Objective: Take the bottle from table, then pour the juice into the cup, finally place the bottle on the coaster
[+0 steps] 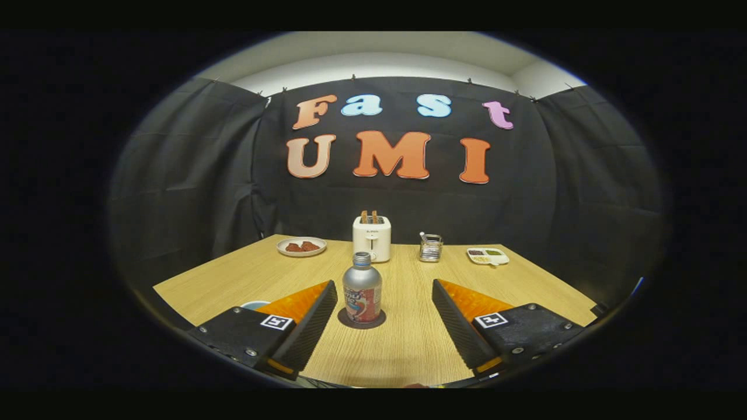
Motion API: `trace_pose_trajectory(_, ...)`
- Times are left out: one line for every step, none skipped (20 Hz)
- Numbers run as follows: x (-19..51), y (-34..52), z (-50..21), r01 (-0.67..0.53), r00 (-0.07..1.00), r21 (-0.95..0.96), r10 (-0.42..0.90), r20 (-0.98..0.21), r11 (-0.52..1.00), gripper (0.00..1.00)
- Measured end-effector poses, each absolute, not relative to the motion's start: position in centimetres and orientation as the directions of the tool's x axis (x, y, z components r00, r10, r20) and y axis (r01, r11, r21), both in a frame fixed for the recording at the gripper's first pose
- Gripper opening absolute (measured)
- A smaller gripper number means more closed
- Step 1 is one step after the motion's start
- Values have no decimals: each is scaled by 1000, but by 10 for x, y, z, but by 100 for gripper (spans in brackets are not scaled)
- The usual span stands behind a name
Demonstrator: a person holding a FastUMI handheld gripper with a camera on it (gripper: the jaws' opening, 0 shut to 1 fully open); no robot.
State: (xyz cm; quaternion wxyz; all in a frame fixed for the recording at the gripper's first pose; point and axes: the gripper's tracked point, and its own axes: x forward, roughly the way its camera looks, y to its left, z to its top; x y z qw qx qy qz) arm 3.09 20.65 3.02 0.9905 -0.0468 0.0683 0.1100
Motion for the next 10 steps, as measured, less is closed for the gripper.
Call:
trace_pose_trajectory(31,207,30,-224,967,-79,211,-146,971,97)
trace_pose_trajectory(32,207,30,-225,966,-80,212,-146,971,97)
trace_pose_trajectory(31,208,28,-229,965,-79,216,-148,970,97)
trace_pose_trajectory(31,210,27,-232,964,-79,218,-152,970,97)
trace_pose_trajectory(31,210,25,-232,964,-80,218,-155,970,97)
trace_pose_trajectory(32,210,24,-231,964,-81,217,-157,970,97)
trace_pose_trajectory(32,211,24,-231,964,-82,216,-157,970,97)
trace_pose_trajectory(32,212,25,-231,964,-82,216,-157,970,97)
trace_pose_trajectory(32,212,25,-232,963,-81,217,-157,969,97)
trace_pose_trajectory(32,212,25,-232,963,-81,218,-156,969,97)
